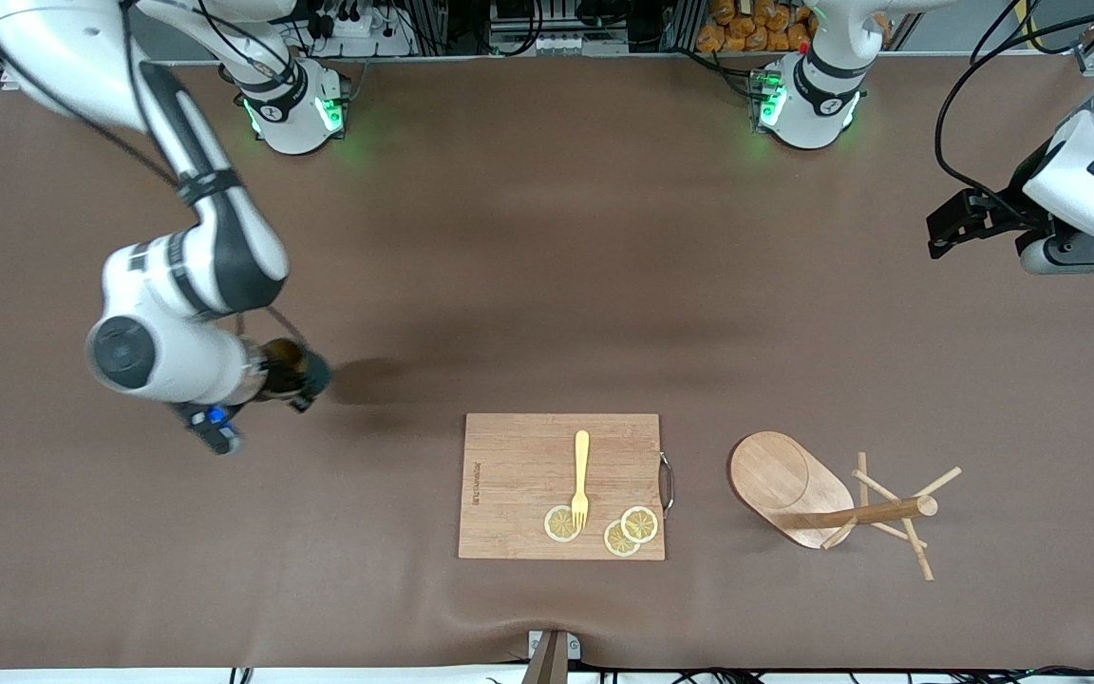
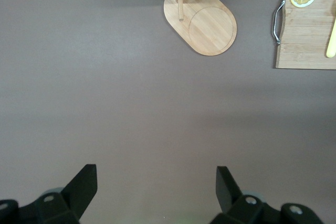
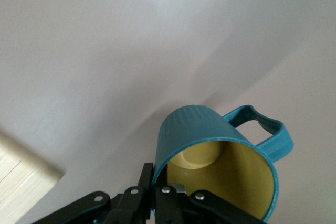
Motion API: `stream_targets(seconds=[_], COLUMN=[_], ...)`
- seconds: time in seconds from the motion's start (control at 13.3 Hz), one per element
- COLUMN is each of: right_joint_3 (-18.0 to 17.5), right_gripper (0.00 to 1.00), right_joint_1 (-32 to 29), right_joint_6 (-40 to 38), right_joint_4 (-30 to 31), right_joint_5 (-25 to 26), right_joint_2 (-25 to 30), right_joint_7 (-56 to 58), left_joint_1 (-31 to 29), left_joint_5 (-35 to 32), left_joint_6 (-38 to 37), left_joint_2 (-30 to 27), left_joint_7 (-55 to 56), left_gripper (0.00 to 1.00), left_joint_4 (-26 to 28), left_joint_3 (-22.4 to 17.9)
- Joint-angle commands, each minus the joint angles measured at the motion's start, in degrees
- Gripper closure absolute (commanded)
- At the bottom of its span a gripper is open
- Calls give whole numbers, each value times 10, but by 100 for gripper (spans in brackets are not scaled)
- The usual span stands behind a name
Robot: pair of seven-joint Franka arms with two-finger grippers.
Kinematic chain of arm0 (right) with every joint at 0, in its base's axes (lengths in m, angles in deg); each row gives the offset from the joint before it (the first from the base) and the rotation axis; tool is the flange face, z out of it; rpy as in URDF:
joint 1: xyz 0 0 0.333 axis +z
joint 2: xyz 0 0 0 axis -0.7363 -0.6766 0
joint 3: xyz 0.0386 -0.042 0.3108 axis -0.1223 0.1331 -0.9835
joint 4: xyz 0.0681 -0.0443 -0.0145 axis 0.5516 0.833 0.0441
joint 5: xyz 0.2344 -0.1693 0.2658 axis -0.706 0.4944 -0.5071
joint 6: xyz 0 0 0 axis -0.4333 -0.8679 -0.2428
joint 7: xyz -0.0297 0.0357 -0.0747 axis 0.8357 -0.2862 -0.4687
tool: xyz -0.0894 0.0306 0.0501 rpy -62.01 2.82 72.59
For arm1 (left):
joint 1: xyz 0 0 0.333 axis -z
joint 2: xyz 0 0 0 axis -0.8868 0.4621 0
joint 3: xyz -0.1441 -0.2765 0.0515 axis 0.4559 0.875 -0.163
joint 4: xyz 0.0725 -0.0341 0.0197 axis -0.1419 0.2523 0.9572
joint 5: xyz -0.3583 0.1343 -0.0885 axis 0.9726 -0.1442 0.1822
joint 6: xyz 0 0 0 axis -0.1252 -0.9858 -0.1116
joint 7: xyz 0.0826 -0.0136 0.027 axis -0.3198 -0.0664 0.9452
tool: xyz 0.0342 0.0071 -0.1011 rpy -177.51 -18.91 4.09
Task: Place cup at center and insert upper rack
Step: 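Lift the mug with the right gripper and carry it toward the table center, then lower the mug onto the table center and open the right gripper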
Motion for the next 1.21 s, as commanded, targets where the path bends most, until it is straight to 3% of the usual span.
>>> stream_targets(seconds=[0.0,0.15,0.3,0.83,1.13], right_joint_3=[-67,-107,-122,-119,-118], right_gripper=[100,100,100,100,100], right_joint_1=[3,18,54,195,239], right_joint_6=[2,10,21,95,139], right_joint_4=[7,6,6,25,28], right_joint_5=[2,7,9,14,83], right_joint_2=[12,11,11,-8,-56], right_joint_7=[-132,-222,-290,-447,-544], left_joint_1=[0,-1,-1,-1,-1], left_joint_5=[-4,-5,-4,-4,-4], left_joint_6=[12,13,13,12,13], left_joint_2=[-15,-15,-16,-16,-15], left_joint_7=[8,8,8,8,8], left_gripper=[0,0,0,0,0], left_joint_4=[16,19,19,24,24], left_joint_3=[2,5,5,5,5])
